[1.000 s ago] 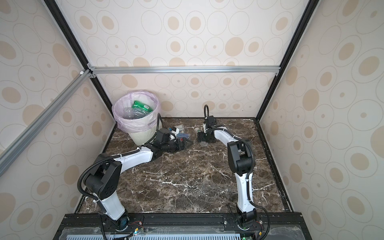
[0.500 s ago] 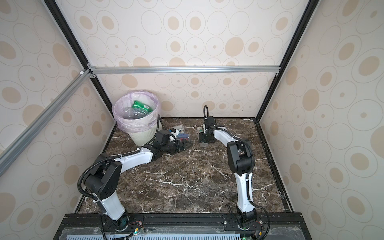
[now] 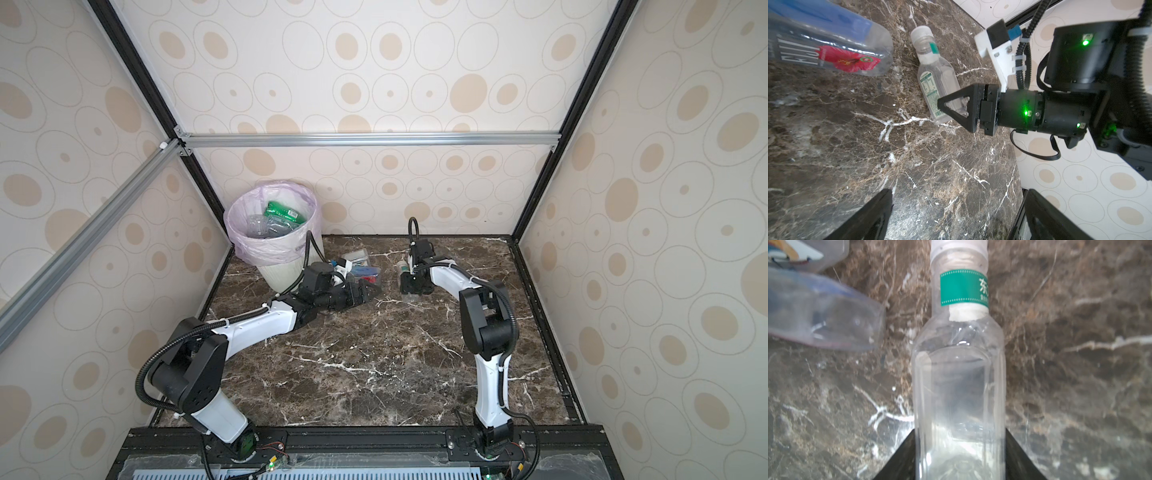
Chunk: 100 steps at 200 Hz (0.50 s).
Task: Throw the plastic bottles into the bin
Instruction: 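Tilt the green-labelled bottle upright with the right gripper toward the left gripper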
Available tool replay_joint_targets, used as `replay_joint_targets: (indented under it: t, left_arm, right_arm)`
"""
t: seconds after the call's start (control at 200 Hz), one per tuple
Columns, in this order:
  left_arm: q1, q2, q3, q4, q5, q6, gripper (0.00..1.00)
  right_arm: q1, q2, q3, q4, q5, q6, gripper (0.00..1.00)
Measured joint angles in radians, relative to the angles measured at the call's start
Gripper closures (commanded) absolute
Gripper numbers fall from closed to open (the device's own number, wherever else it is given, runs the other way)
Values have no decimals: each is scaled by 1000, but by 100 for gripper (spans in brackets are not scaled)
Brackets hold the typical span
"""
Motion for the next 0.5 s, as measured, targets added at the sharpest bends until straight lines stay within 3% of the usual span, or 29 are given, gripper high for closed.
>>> replay_joint_targets:
  t: [0.5]
  left_arm:
    - [0,-45,-55,11,9,-60,1]
  right_arm:
    - [76,-325,-295,37,26,45,51]
